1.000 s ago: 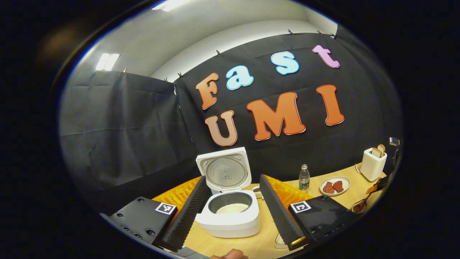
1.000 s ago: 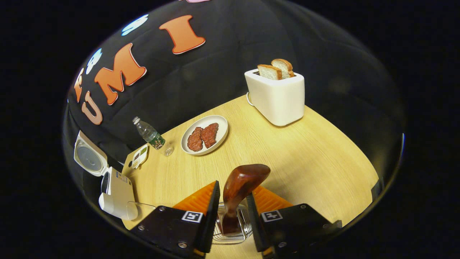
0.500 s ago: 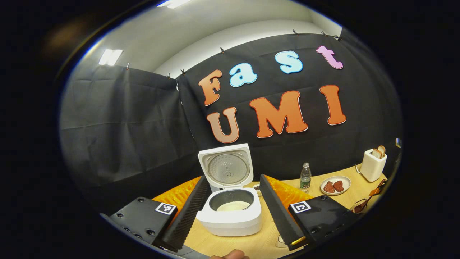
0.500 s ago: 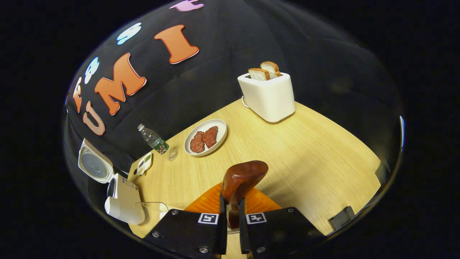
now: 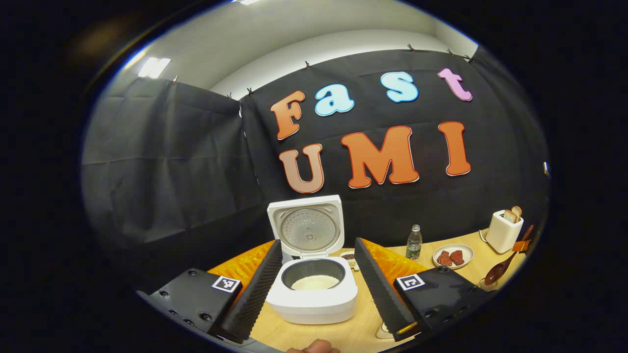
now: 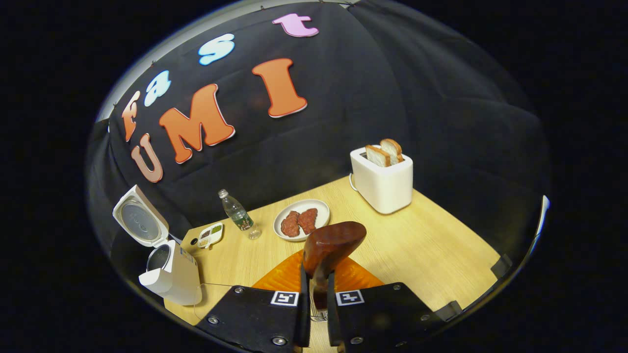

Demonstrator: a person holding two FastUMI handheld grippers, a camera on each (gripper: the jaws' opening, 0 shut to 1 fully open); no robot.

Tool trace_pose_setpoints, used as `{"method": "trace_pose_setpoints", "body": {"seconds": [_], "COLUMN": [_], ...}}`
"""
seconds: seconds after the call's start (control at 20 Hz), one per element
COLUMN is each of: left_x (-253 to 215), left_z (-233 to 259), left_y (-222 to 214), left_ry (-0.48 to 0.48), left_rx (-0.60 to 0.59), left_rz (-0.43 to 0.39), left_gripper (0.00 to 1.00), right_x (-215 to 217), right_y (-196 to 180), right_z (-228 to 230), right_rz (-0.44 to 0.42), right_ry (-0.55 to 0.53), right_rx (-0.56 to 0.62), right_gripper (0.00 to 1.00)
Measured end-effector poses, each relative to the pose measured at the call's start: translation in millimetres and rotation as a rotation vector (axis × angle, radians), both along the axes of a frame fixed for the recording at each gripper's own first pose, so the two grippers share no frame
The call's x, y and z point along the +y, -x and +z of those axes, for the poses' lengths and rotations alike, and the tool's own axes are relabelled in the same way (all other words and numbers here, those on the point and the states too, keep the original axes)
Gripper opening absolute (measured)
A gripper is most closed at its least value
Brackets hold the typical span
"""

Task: Close the left gripper, press the button to open the rice cooker; take a wooden spoon from the chopstick holder with the right hand, scoop a spoonful of rice and pour it into the rice cooker, then put the wooden spoon back into the chopstick holder.

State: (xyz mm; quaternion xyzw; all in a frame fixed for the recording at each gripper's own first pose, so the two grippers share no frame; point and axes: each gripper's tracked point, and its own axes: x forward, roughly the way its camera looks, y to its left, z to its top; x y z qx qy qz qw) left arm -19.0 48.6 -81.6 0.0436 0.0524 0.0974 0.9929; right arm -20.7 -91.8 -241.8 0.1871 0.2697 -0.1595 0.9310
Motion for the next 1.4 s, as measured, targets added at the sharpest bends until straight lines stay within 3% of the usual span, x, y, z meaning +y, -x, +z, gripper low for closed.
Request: {"method": "trace_pose_setpoints", "body": {"seconds": [0.3,0.45,0.7,1.1,1.4], "left_x": [48.0,64.8,78.1,97.2,111.7], "left_z": [-18.7,-28.2,-38.3,-56.3,-62.0], "left_y": [-4.2,-6.7,-7.7,-4.1,-1.2], "left_ry": [0.085,0.081,0.067,0.06,0.048], "left_rx": [0.036,0.064,0.085,0.131,0.153], "left_rz": [0.047,0.061,0.066,0.095,0.113], "left_gripper": [1.0,1.0,1.0,1.0,1.0], "right_x": [87.9,134.2,169.8,190.2,205.7], "right_y": [-28.4,-36.1,-28.2,-21.1,-6.4], "right_z": [35.6,28.0,-13.7,-70.1,-102.4], "right_rz": [0.179,0.273,0.371,0.492,0.509], "right_ry": [-0.056,-0.06,-0.009,0.319,0.443], "right_rx": [-0.075,-0.068,0.025,0.084,0.098], "right_gripper": [0.13,0.13,0.13,0.14,0.13]}}
